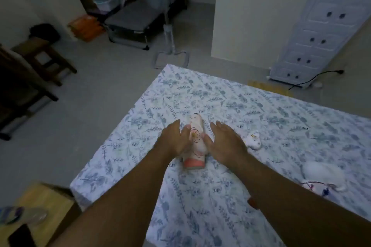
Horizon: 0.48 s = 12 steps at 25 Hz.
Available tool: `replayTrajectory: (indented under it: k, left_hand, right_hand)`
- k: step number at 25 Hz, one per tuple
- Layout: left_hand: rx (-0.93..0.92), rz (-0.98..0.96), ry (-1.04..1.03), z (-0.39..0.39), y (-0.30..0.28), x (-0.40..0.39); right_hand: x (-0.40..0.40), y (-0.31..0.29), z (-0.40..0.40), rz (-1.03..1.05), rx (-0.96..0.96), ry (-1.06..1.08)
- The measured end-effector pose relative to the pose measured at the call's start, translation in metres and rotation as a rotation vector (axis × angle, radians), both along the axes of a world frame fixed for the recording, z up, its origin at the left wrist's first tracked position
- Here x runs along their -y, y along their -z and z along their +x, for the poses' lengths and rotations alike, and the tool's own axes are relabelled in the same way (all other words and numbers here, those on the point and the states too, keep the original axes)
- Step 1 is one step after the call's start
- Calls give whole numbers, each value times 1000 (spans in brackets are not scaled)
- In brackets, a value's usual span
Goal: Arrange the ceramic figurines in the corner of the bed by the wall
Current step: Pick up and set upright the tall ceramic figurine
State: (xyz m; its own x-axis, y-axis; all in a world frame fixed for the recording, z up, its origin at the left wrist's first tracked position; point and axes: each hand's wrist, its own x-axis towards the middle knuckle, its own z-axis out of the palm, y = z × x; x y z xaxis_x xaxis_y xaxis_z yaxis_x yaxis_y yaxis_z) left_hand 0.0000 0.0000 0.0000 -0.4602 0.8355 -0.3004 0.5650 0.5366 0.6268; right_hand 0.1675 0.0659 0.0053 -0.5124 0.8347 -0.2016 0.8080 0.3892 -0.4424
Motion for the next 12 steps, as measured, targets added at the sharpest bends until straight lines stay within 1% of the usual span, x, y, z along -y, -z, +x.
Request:
replayTrajectory:
  k: [4, 5, 7, 9, 10, 12]
  left_hand:
    - [425, -71, -59, -13, 41, -3]
    - [527, -66, -93, -15, 47, -5]
    - [677, -59, -151, -23, 48, -7]
    - [744, -42, -150, -34, 44, -10]
    - [757, -26, -138, -39, 40, -13]
    - [746, 61, -86, -48, 32, -21]
  right_hand:
    - [3, 33, -28, -407, -232, 162]
    - [1, 43, -31, -451, -296, 208]
    - [-3, 48, -32, -493, -361, 266]
    - [-9, 46, -31, -530, -437, 300]
    - [-13, 45, -31, -575, -493, 321]
    - [-20, 41, -31, -593, -582, 323]
